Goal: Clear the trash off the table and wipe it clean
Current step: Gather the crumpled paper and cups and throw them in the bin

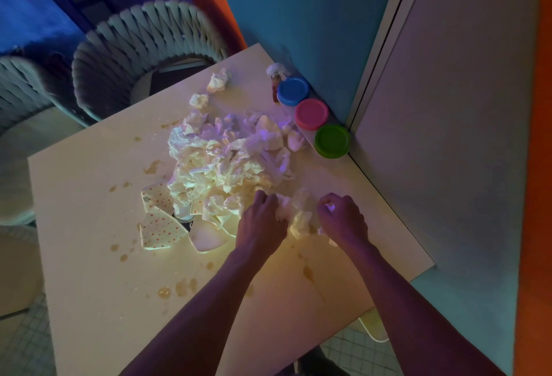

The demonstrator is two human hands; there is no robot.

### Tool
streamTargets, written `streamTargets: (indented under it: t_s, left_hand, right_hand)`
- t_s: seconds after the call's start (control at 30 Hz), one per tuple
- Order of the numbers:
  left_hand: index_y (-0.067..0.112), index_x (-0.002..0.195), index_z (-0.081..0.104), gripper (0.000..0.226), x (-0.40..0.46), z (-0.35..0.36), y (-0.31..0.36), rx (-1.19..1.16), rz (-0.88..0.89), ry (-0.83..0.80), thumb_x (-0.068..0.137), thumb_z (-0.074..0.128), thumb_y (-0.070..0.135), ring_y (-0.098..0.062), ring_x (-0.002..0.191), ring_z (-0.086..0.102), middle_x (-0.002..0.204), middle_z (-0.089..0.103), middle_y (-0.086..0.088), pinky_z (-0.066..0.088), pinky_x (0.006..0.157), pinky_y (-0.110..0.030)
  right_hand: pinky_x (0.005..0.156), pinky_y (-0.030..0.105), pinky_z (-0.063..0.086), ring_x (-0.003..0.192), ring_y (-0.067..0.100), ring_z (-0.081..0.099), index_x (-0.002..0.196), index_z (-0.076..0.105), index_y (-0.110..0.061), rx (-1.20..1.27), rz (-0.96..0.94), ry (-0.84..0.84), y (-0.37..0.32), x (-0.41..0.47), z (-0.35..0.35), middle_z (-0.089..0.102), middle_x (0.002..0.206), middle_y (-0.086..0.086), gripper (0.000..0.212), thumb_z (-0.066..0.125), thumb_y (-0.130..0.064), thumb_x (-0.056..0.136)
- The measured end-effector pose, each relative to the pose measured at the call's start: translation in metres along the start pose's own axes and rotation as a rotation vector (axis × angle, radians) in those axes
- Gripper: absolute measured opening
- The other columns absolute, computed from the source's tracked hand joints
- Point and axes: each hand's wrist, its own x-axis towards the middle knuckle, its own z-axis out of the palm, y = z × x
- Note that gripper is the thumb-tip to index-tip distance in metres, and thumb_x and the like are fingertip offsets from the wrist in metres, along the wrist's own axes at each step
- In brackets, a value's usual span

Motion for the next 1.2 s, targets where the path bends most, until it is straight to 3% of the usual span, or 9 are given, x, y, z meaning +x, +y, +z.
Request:
streamTargets:
  t_s: [0.17,0.37,0.47,0.53,0.67,0.83,0.93,1.07,1.2]
  left_hand:
    - [0.012,0.095,0.054,0.02,-0.029,-0.001,-0.002,-0.109,-0.071,0.023,0.084,0.066,0.023,-0.037,0.084,0.061,0.106,0.058,-0.002,0.043,0.063,-0.037]
    - [0.019,0.096,0.054,0.016,-0.065,0.011,-0.014,-0.066,-0.069,-0.007,0.083,0.064,0.019,-0.031,0.085,0.06,0.097,0.062,0.002,0.04,0.06,-0.035]
    - [0.034,0.123,0.054,0.041,-0.077,0.018,-0.022,0.056,-0.014,-0.071,0.085,0.062,0.02,-0.023,0.102,0.06,0.119,0.06,0.011,0.044,0.064,-0.032]
    - [0.048,0.14,0.042,0.06,-0.081,0.023,-0.026,0.124,0.021,-0.11,0.09,0.059,0.02,-0.019,0.109,0.056,0.132,0.054,0.014,0.05,0.066,-0.032]
    - [0.056,0.146,0.033,0.06,-0.09,0.031,-0.029,0.193,0.043,-0.138,0.098,0.05,0.025,-0.019,0.115,0.049,0.14,0.047,0.01,0.054,0.066,-0.033]
    - [0.053,0.144,0.036,0.043,-0.102,0.039,-0.03,0.212,0.037,-0.173,0.102,0.039,0.051,-0.022,0.123,0.044,0.15,0.036,0.004,0.056,0.072,-0.032]
    - [0.044,0.141,0.042,0.051,-0.105,0.044,-0.034,0.21,-0.009,-0.251,0.097,0.038,0.068,-0.025,0.13,0.038,0.153,0.027,0.004,0.055,0.08,-0.037]
    - [0.03,0.133,0.046,0.039,-0.105,0.052,-0.043,0.238,-0.007,-0.257,0.099,0.05,0.049,-0.025,0.121,0.043,0.15,0.031,0.001,0.057,0.076,-0.036]
    - [0.021,0.121,0.05,0.025,-0.102,0.054,-0.046,0.166,-0.018,-0.241,0.096,0.051,0.024,-0.028,0.107,0.051,0.13,0.045,0.0,0.057,0.072,-0.041]
  right_hand:
    - [0.078,0.032,0.046,0.089,0.027,0.062,0.1,0.057,-0.033,-0.137,-0.047,-0.08,-0.002,-0.019,0.005,0.048,0.107,-0.001,0.034,0.063,-0.059,0.08]
    - [0.081,0.035,0.045,0.101,0.029,0.06,0.112,0.054,-0.029,-0.346,-0.169,-0.037,-0.006,-0.026,0.027,0.043,0.114,0.002,0.06,0.068,-0.072,0.072]
    - [0.079,0.034,0.042,0.107,0.028,0.056,0.119,0.054,-0.029,-0.453,-0.185,-0.024,-0.007,-0.028,0.035,0.042,0.122,0.005,0.053,0.068,-0.062,0.081]
    - [0.08,0.034,0.042,0.109,0.028,0.054,0.123,0.054,-0.029,-0.478,-0.192,-0.028,-0.007,-0.028,0.038,0.042,0.125,0.005,0.046,0.067,-0.053,0.086]
    - [0.078,0.035,0.04,0.106,0.031,0.055,0.121,0.057,-0.026,-0.444,-0.204,-0.039,-0.005,-0.034,0.042,0.043,0.123,0.007,0.033,0.054,-0.04,0.092]
    - [0.078,0.035,0.043,0.096,0.035,0.061,0.111,0.062,-0.023,-0.369,-0.195,-0.026,-0.002,-0.04,0.036,0.048,0.114,0.006,0.028,0.048,-0.037,0.091]
    - [0.073,0.031,0.043,0.092,0.033,0.062,0.097,0.063,-0.026,-0.308,-0.192,-0.006,0.001,-0.043,0.033,0.058,0.107,0.002,0.019,0.054,-0.038,0.085]
    - [0.07,0.031,0.048,0.085,0.033,0.064,0.077,0.052,-0.025,-0.231,-0.14,0.023,0.002,-0.047,0.032,0.072,0.085,-0.001,0.016,0.057,-0.039,0.082]
    - [0.073,0.032,0.05,0.083,0.032,0.063,0.08,0.045,-0.025,-0.169,-0.124,0.011,-0.002,-0.047,0.03,0.072,0.083,-0.002,0.02,0.058,-0.039,0.085]
